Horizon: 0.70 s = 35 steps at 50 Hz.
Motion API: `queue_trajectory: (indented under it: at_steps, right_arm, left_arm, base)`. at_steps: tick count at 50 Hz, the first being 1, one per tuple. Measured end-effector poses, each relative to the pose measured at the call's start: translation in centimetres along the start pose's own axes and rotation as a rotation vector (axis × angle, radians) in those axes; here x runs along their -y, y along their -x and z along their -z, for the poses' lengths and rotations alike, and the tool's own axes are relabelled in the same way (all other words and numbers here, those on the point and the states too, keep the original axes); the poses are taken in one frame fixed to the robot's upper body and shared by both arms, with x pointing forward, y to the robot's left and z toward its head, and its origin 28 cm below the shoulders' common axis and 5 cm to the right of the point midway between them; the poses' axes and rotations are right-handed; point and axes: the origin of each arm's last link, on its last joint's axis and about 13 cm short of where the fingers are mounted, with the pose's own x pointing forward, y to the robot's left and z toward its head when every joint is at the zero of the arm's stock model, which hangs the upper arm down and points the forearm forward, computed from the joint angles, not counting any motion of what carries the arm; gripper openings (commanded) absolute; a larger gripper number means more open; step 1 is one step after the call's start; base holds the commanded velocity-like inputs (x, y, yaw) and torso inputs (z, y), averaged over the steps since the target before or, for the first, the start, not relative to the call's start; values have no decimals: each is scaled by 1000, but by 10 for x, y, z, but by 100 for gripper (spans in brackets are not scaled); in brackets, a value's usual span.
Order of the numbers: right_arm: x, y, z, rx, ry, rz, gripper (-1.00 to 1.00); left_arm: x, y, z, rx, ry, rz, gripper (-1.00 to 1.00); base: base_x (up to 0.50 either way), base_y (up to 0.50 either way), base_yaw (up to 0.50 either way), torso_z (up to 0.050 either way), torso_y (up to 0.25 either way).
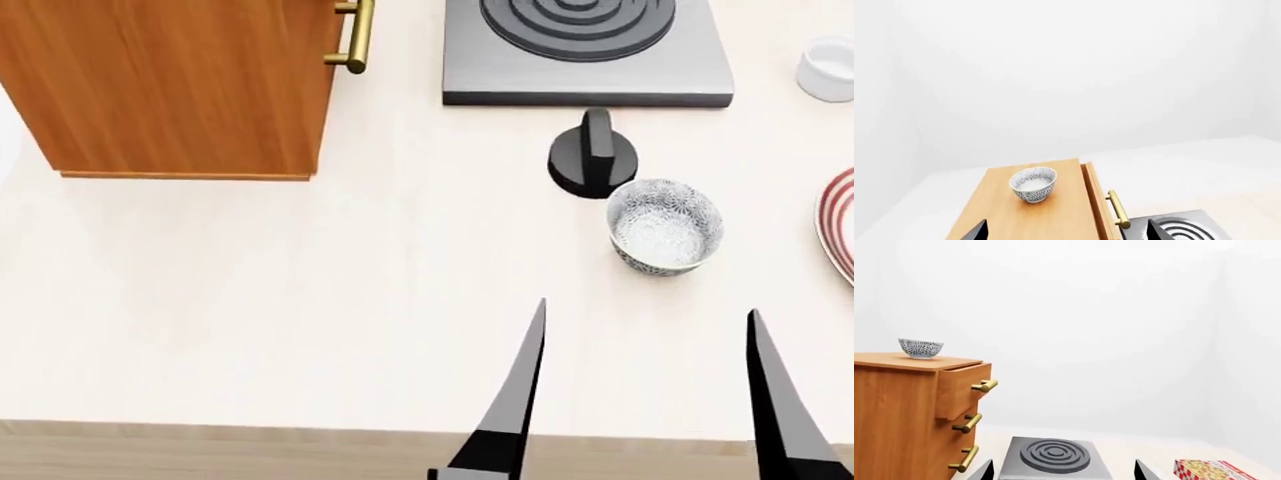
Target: Pick the akita bowl on the wooden cabinet and place it on the plate.
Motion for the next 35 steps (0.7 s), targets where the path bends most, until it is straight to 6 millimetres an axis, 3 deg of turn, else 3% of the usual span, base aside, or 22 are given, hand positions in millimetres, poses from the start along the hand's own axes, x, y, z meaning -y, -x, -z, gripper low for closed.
queue_trajectory:
  at_steps: [35]
  right_arm:
    - [-1,2,-1,24,6,-20,100]
  left_arm:
    - [-4,2,-12,35,30,-16,100]
  base:
    - [446,0,0,0,0]
